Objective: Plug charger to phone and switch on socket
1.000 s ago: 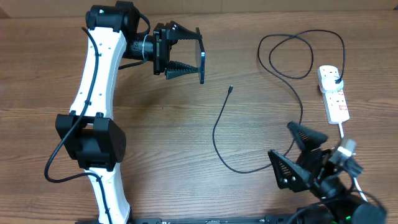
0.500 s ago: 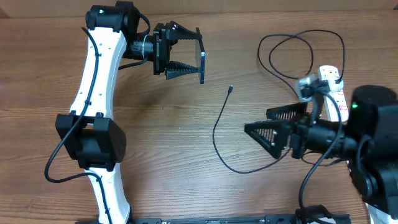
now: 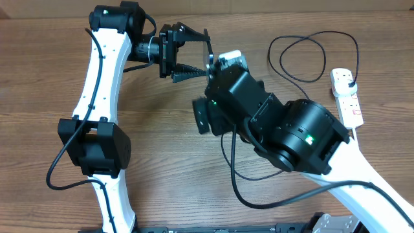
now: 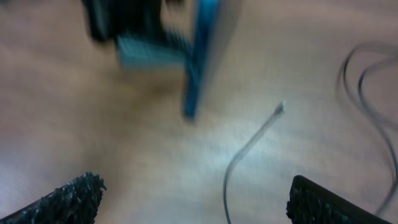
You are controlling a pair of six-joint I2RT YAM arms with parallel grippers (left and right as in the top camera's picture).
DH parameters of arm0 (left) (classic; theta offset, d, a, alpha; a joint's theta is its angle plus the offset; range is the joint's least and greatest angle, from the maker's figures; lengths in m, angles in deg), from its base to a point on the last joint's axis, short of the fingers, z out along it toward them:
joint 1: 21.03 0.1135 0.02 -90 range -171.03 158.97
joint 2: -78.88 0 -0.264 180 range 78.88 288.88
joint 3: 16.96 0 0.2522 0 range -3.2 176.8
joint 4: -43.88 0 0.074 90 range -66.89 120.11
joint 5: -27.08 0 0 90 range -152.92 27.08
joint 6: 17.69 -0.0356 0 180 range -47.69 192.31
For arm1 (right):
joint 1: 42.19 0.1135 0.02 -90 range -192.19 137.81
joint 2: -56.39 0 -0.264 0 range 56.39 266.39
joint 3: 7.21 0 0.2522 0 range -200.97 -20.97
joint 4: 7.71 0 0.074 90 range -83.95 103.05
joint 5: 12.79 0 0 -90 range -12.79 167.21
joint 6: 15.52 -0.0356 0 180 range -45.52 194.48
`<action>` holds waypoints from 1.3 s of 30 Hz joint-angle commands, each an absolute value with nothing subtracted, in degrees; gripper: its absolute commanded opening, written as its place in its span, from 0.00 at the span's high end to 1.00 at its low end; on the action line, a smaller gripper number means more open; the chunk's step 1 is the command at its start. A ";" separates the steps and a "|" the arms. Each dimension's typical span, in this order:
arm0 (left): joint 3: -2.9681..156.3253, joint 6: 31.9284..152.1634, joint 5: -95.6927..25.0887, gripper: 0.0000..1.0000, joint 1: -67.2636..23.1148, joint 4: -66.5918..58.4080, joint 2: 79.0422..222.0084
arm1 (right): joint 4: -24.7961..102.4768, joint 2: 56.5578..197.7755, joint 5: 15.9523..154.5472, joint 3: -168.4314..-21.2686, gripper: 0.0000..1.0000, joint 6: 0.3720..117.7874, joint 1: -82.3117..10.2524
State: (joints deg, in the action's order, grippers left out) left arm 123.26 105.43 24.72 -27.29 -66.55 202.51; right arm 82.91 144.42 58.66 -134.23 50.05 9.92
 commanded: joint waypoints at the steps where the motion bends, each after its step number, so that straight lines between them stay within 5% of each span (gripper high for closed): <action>1: 124.55 105.54 26.68 0.38 -27.05 -66.72 200.26 | 79.72 143.20 51.93 -137.57 0.04 49.20 10.30; 5: 124.55 105.32 26.47 0.38 -27.05 -66.68 200.26 | 76.60 145.97 50.64 -137.55 0.14 49.16 10.30; 10: 124.55 104.65 26.51 0.38 -27.05 -66.70 200.26 | 75.13 151.68 45.26 -137.44 0.16 45.94 10.30; 17: 124.55 103.60 26.51 0.37 -27.05 -66.70 200.26 | 72.80 152.90 42.79 -137.31 0.39 46.47 9.49; 26: 124.55 103.33 26.49 0.38 -27.05 -63.66 200.26 | 72.73 152.97 45.77 -137.31 0.53 48.37 9.49; 39: 124.55 103.36 26.68 0.38 -27.05 -63.71 200.26 | 72.77 154.41 44.43 -137.29 0.57 49.40 9.49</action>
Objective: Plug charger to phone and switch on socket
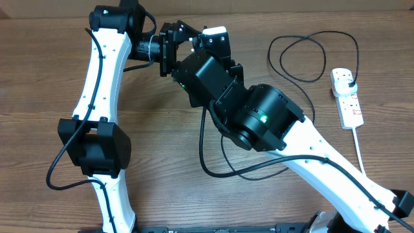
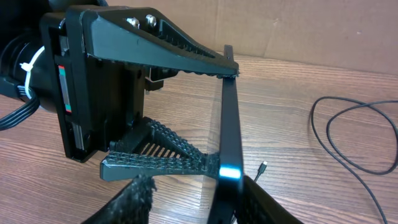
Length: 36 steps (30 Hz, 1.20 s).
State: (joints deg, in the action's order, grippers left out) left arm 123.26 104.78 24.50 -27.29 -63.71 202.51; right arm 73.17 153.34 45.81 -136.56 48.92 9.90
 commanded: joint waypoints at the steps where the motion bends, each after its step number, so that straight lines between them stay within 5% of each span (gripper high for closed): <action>1: 124.55 103.36 26.68 0.38 -27.05 -63.71 200.26 | 72.58 154.41 43.84 -137.29 0.58 49.40 9.49; 15: 124.55 103.38 26.71 0.37 -27.05 -63.71 200.26 | 72.29 154.41 42.53 -137.29 0.76 48.98 9.49; 36: 124.55 103.40 26.97 0.36 -27.05 -63.71 200.26 | 73.47 154.41 42.60 -137.29 0.87 47.21 9.49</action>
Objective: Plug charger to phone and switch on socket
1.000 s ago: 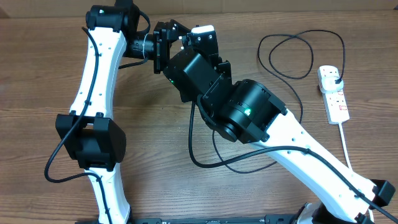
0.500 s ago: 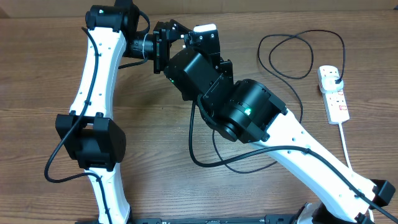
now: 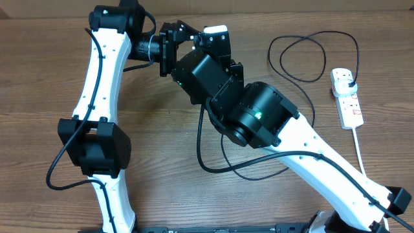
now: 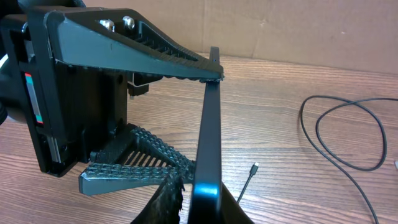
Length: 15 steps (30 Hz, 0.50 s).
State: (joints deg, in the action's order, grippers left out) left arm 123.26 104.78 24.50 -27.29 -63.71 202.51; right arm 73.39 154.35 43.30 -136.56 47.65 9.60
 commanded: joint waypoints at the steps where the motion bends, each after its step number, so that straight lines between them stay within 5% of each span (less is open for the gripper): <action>1: 124.55 103.40 26.95 0.34 -27.05 -63.71 200.26 | 73.47 154.41 42.77 -137.29 0.87 47.21 9.49; 11: 124.55 103.38 26.90 0.28 -27.05 -63.66 200.26 | 73.34 154.41 42.73 -137.29 0.96 44.46 9.49; 15: 124.55 103.42 25.59 0.00 -27.05 -62.57 200.28 | 71.96 154.41 42.51 -137.29 0.96 37.46 9.49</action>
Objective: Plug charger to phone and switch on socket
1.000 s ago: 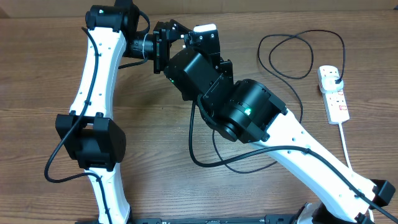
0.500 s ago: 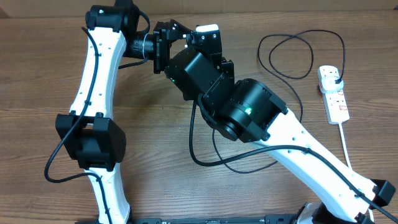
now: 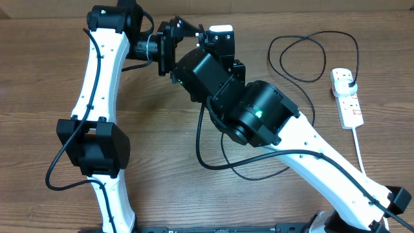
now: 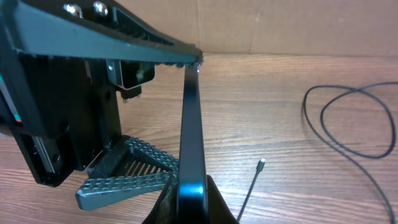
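The phone (image 4: pixel 189 124) stands on end, edge-on to the right wrist camera. My right gripper (image 4: pixel 189 202) is shut on its lower end, one dark finger pressed on each side. My left gripper (image 4: pixel 155 118) spans the phone's length: the upper finger (image 4: pixel 112 46) touches the top end and the lower finger (image 4: pixel 124 180) meets it low down. The charger plug (image 4: pixel 261 163) lies on the wood right of the phone, free of both grippers. In the overhead view my right wrist (image 3: pixel 213 45) hides the phone. The white socket strip (image 3: pixel 346 97) lies at the far right.
The black charger cable loops on the table (image 3: pixel 310 55) between the arms and the socket strip, and shows at the right of the wrist view (image 4: pixel 348 124). A cardboard wall (image 4: pixel 280 25) backs the table. The right arm's own cable (image 3: pixel 226 162) trails over the middle.
My right gripper's fingers, slightly apart around the phone's lower end before, now press against both sides. The left gripper and phone sit a little further left in the wrist view.
At first my right gripper hung wide open over the table and cable end, while the left gripper held the phone upright. Then the right gripper was at the phone with a finger on either side. The gap narrowed, and now it is shut on the phone.
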You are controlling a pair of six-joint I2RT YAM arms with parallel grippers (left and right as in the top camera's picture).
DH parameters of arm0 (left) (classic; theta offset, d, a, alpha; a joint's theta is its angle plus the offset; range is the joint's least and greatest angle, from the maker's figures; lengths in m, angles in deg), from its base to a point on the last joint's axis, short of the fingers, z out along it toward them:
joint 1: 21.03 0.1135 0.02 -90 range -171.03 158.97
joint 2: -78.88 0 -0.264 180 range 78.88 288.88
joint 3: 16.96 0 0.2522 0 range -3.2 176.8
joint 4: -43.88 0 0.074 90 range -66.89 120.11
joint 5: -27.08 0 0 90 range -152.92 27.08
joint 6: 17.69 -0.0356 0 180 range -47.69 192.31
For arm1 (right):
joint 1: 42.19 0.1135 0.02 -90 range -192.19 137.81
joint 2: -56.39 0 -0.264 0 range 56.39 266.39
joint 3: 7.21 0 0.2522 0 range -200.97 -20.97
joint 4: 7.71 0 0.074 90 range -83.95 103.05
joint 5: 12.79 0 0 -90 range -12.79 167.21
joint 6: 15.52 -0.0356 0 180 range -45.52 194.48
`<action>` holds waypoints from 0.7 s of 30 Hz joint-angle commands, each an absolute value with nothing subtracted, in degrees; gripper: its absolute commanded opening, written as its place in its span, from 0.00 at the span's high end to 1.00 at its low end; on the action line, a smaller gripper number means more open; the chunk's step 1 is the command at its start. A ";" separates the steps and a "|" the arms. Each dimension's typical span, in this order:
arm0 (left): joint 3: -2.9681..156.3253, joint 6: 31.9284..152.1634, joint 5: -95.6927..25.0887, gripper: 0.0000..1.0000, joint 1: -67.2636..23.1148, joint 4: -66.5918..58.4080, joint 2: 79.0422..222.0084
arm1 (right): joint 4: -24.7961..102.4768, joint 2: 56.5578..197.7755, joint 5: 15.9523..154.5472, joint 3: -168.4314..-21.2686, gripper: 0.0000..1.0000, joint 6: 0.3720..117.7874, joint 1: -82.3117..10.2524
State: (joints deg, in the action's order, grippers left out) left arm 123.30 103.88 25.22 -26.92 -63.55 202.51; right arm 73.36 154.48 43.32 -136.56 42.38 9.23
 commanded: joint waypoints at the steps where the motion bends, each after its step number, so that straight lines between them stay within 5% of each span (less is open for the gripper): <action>1: 124.55 103.44 24.24 0.00 -27.05 -60.95 200.30 | 71.11 154.41 42.25 -137.29 0.96 35.58 9.49; 4: 124.55 103.53 22.47 0.00 -27.05 -60.23 200.30 | 69.60 154.21 37.11 -137.31 0.96 24.66 9.44; 7: 124.55 108.89 22.40 0.02 -27.05 -59.36 200.33 | 72.14 153.47 32.45 -137.31 0.96 -2.97 9.44; 9: 124.55 110.98 22.40 0.22 -27.05 -59.38 200.33 | 74.46 153.43 32.67 -137.31 0.96 -19.43 9.44; 11: 124.55 113.15 22.40 0.31 -27.05 -59.38 200.33 | 75.72 153.43 32.69 -137.31 0.96 -30.60 9.44; 21: 124.55 118.70 22.64 0.61 -27.05 -59.38 200.33 | 74.70 153.43 39.47 -137.31 0.96 -47.36 9.44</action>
State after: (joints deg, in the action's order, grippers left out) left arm 123.39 117.19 22.33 -26.92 -59.40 202.47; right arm 75.46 154.89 39.45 -136.56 -40.61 9.51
